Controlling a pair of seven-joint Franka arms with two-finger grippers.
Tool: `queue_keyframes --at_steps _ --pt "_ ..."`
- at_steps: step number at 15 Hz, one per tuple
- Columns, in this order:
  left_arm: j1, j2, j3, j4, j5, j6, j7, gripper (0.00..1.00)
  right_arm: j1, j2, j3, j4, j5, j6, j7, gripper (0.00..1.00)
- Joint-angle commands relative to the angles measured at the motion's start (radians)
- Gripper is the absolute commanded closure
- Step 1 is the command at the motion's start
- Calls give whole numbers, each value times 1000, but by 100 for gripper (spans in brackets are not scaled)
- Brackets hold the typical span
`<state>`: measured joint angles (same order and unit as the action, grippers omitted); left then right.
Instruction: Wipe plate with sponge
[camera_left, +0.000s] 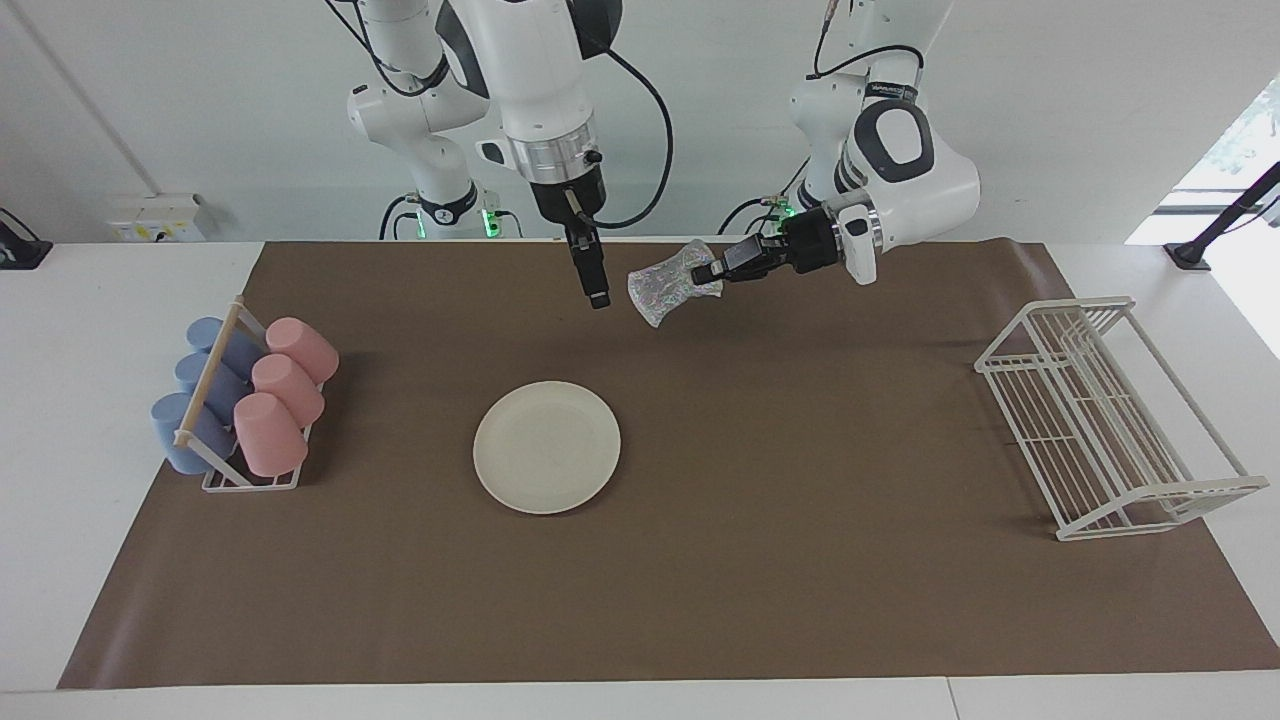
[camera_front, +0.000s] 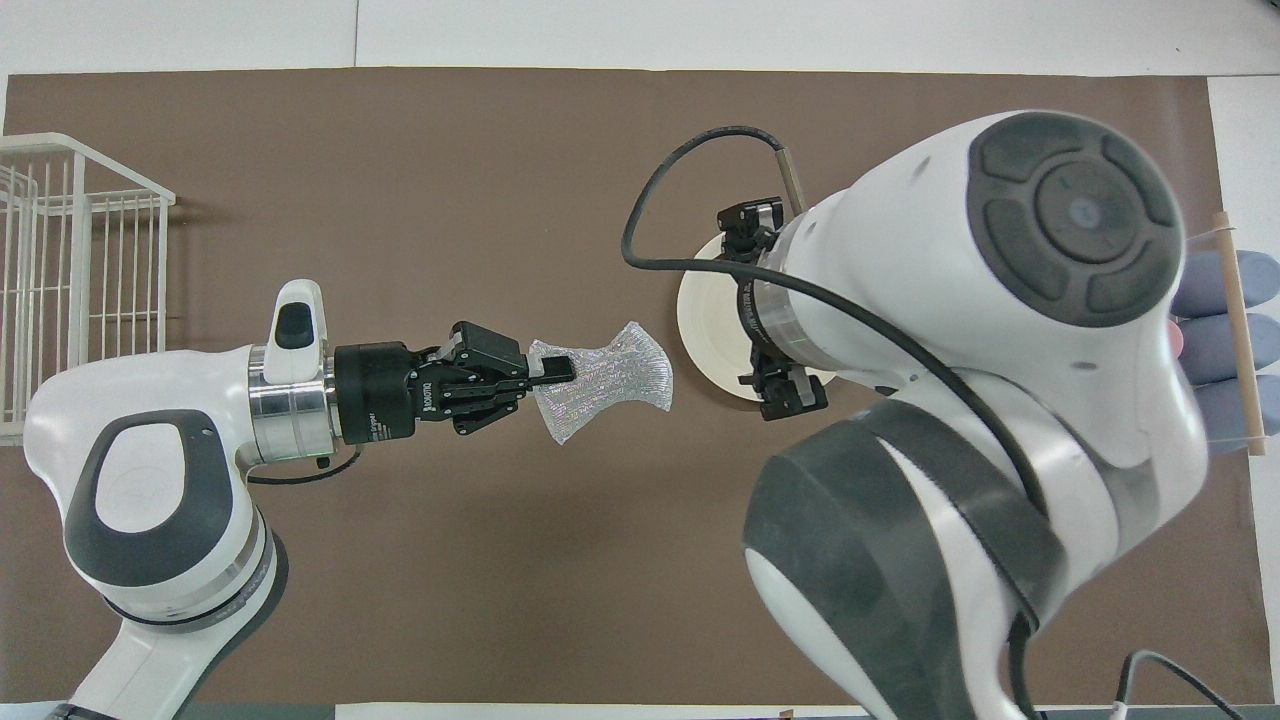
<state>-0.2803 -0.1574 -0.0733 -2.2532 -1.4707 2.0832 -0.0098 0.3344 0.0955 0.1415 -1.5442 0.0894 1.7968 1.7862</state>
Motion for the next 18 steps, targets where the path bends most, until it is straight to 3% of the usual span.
queue_keyframes --at_steps 1,7,12,18 --pt "41 16 -2 47 151 5 -93 100 -69 -56 9 -53 -19 -17 -222 0" --pt "85 70 -2 144 450 -23 -268 100 -259 -80 9 -60 -17 -98 -816 0" --pt "121 95 -2 182 737 -71 -317 100 -354 -99 6 -56 -14 -206 -1123 0" --pt "174 153 -2 323 1113 -201 -345 100 -440 -111 0 -50 -23 -251 -1465 0"
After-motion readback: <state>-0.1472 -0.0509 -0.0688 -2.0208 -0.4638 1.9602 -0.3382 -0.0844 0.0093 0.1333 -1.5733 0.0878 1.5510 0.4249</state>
